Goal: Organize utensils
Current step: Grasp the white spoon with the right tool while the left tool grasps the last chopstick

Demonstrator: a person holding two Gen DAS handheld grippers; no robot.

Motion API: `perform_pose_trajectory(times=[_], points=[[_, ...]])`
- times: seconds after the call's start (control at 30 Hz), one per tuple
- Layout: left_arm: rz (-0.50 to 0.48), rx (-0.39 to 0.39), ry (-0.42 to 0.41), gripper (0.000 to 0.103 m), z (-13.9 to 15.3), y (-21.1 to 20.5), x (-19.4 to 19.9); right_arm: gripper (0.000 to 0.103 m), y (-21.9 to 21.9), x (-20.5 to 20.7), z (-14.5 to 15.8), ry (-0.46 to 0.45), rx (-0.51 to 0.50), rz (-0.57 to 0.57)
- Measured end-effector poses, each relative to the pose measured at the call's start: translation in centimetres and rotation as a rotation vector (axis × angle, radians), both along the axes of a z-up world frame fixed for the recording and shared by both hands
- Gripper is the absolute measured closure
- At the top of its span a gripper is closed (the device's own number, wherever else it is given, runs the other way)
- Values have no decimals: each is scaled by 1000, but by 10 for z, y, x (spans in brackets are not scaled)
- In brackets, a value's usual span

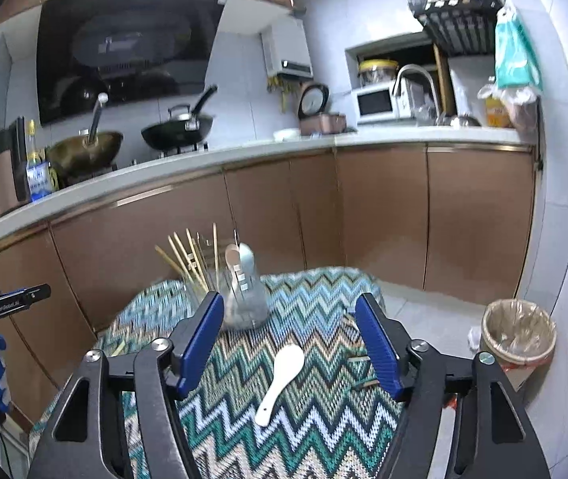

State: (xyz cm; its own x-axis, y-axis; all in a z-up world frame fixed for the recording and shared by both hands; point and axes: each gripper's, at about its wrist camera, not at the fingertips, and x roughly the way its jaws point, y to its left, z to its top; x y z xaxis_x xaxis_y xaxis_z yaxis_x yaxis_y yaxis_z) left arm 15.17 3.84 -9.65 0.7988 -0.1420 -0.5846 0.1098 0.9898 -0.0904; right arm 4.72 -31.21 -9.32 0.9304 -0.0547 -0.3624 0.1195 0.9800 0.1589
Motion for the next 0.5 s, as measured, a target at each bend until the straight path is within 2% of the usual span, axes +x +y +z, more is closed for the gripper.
perform_pose_trajectory(times=[0.13, 0.3, 0.5], points=[[-33, 8, 130, 47, -32, 14, 33, 45, -11, 20, -25, 83, 29, 31], [-82, -30, 308, 61, -69, 29, 76, 52, -17, 53, -54, 187, 63, 98], [-96, -36, 478, 67, -105, 27, 119, 59, -25, 99, -87, 325, 124, 226]])
